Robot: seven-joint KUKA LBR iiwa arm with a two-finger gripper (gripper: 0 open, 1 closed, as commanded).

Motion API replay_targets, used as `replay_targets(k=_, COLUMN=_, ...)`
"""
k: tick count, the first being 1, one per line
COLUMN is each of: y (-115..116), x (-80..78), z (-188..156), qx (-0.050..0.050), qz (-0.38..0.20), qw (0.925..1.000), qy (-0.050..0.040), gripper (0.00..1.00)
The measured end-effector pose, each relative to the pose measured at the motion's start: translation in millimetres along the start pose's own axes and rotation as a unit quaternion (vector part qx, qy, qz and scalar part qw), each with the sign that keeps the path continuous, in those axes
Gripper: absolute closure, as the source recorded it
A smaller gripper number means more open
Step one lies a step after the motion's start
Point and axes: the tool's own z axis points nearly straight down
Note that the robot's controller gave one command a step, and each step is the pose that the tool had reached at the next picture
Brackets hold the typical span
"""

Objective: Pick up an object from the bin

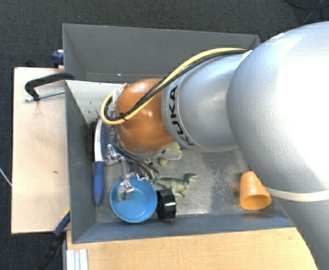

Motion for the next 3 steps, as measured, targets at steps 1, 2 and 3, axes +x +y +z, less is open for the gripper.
replay_targets(k=1, y=4, x=0.2, z=-3, qx=-0.003, qz=-0.004, qw=1.0000, qy=0.0030, gripper=1.00)
replay_targets(k=2, y=-25, x=-20.8, z=-116, qx=-0.004, qz=-0.010, qw=0.9999, qy=-0.0038, gripper=1.00)
replay_targets(k=3, y=-41, x=0.2, z=-212, qx=-0.004, qz=0.000, qw=1.0000, qy=-0.0038, gripper=1.00)
